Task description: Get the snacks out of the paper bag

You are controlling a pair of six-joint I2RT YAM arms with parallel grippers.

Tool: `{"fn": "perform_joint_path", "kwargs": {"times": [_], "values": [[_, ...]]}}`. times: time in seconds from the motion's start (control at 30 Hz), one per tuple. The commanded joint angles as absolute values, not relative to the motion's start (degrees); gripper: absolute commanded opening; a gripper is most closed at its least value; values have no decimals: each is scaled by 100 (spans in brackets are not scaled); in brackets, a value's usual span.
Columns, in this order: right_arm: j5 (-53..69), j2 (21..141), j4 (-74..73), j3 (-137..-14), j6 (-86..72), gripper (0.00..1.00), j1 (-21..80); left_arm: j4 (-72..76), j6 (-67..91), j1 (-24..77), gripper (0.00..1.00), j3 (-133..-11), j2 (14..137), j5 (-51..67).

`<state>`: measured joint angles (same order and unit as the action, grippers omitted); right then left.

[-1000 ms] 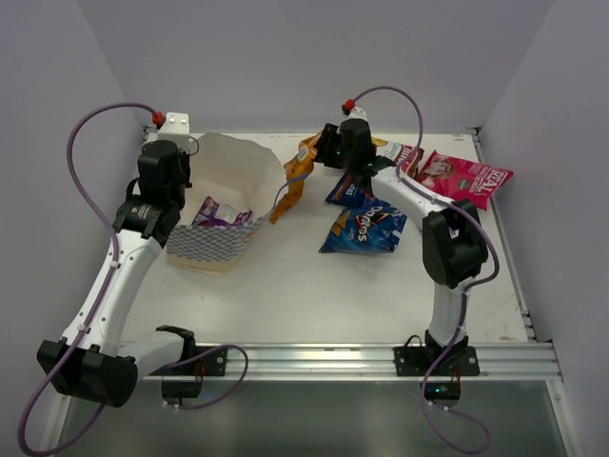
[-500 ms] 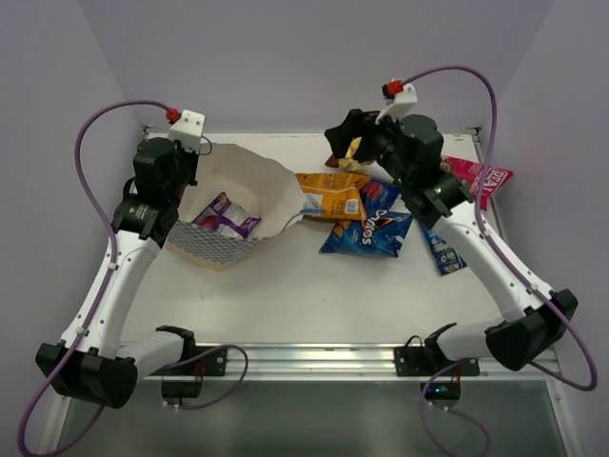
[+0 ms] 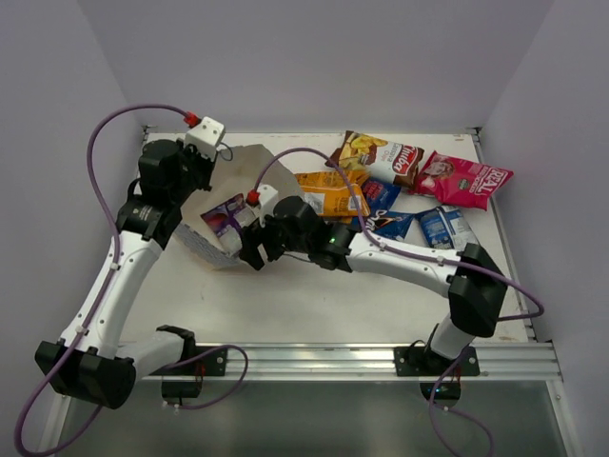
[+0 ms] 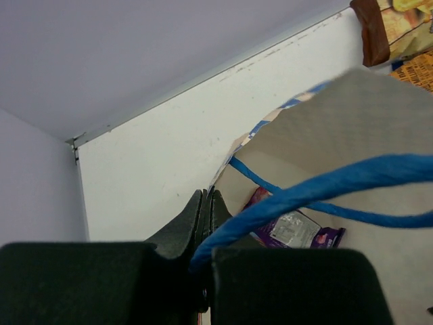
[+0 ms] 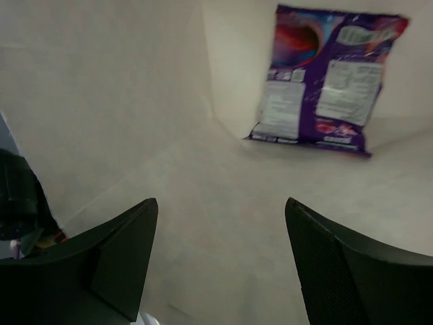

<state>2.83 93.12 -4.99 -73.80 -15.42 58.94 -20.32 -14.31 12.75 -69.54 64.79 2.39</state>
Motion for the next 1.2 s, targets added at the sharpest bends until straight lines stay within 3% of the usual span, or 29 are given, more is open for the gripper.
{"fn": "perform_joint_path", "kwargs": {"times": [0.0, 0.23, 0.6, 0.83, 1.17], "values": [[483, 9456, -334, -7593, -1608, 78, 6326, -1740, -1249, 1520, 0, -6742, 6223, 405], [519, 9607, -992, -7585, -1468, 79, 6460, -2424, -933, 2267, 0, -6785, 6144, -448], [-1011, 9228, -1178, -7707, -2258, 80, 6048, -2645, -308, 2522, 0, -6925, 5836, -466], [-492, 10308, -1441, -8797, -2637, 84, 5695, -2663, -53, 2522, 0, -7066, 5976, -861], [-501, 11653, -310, -9123, -2479, 91, 5695, -2830, 1028, 2514, 0, -7391, 6161, -1555]]}}
